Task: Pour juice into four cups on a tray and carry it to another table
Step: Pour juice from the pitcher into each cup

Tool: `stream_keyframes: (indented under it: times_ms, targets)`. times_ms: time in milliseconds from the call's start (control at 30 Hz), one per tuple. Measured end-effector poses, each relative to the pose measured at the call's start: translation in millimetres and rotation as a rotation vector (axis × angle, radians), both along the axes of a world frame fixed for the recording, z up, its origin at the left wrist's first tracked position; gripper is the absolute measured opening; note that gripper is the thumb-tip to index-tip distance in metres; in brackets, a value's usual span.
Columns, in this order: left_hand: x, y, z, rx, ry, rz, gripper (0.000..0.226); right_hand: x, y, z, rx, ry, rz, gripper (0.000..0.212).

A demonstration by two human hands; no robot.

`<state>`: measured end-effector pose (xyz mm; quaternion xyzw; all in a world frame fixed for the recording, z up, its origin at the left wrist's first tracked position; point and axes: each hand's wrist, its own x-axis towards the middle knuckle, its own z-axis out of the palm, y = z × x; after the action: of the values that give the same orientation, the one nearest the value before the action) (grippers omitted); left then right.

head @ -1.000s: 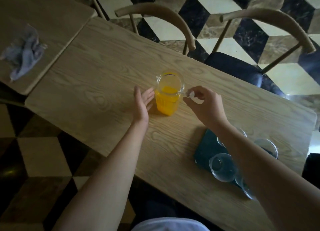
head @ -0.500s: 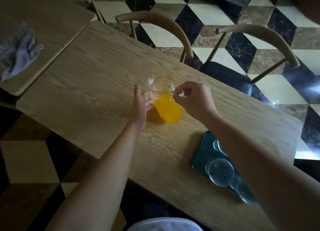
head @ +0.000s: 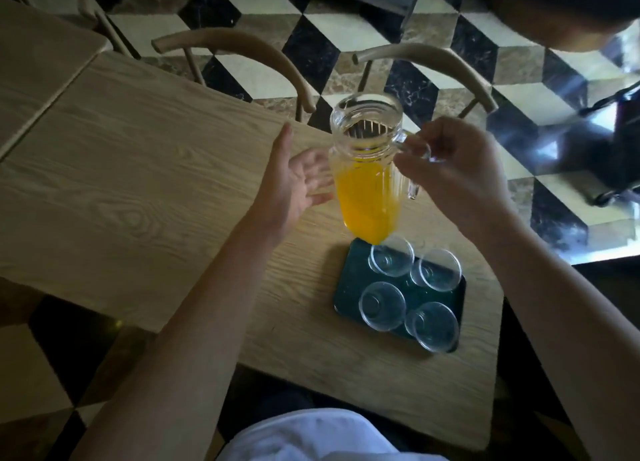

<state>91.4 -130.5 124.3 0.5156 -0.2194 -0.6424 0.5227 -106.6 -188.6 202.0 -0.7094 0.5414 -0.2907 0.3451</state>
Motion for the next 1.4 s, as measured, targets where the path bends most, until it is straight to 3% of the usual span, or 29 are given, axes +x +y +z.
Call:
stream_keyframes:
  times_ms: [200,533,700,1033,1200,1400]
  targets:
    - [-78.8,-6.4,15.3,-0.038,0.046,-0.193,0.090,-79.4,21.9,33.5,0.018,-0.124,-0.092,0.016]
    - [-222.5,28.9,-8.7,0.035,0.134,-0.321,0.083,-183.7,80.5,10.3,0.097,-0.164,-0.225,0.019]
    - [-270.3,61.3,-26.6,0.136,0.230,-0.335,0.065,-229.0,108.3,-5.5,0.083,-0.083,-0.276,0.024]
    - [-307.3,129.9,-82.6,0.411,0.402,-0.248,0.068,-275.8,149.0,-54.3,0.118,0.080,-0.229,0.031]
    - [-303.1,151.7,-104.2,0.510,0.472,-0.256,0.070,-272.3,157.9,-71.4,0.110,0.181,-0.144,0.019]
    - [-297.0,163.8,-126.7,0.589,0.540,-0.190,0.073,-260.3,162.5,-94.6,0.094,0.238,-0.070,0.019]
